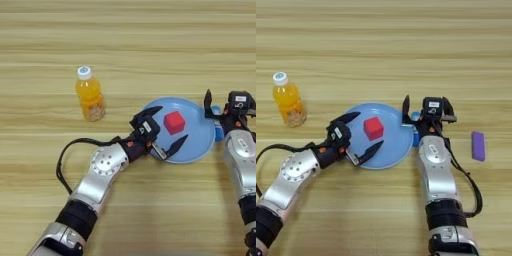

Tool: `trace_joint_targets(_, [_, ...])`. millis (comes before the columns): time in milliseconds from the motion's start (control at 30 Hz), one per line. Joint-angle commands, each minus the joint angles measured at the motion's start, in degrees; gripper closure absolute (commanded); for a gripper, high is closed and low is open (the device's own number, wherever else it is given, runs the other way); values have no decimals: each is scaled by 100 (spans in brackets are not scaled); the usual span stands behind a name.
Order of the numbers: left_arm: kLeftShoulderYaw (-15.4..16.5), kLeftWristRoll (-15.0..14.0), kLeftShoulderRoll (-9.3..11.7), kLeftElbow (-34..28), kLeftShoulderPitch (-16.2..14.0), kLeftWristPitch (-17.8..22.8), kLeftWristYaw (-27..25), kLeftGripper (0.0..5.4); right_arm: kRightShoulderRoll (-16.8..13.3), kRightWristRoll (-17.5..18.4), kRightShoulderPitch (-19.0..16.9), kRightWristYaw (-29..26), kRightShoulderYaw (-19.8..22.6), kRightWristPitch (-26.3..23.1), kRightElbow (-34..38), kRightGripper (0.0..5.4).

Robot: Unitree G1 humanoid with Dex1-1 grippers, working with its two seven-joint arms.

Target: Move the objects on the table

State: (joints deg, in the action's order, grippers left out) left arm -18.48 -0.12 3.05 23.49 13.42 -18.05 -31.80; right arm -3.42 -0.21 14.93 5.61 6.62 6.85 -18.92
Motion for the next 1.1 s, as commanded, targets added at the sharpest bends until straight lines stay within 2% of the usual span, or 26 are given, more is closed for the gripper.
trace_joint_targets(33, [-62,129,15,39,134,91,-38,0,41,-1,42,30,-20,-47,78,4])
trace_joint_targets(367, [-35,184,4,352,391,22,-25,0,48,-7,51,61,-41,-44,75,4])
trace_joint_targets(567, [8,234,-64,763,642,-85,33,0,65,-17,46,79,-55,-49,101,4])
trace_joint_targets(867, [52,326,-274,1546,1011,-308,169,0,91,-40,31,90,-68,-63,133,4])
trace_joint_targets(1100, [97,398,-323,2131,1245,-514,286,0,117,-60,31,107,-85,-70,140,4])
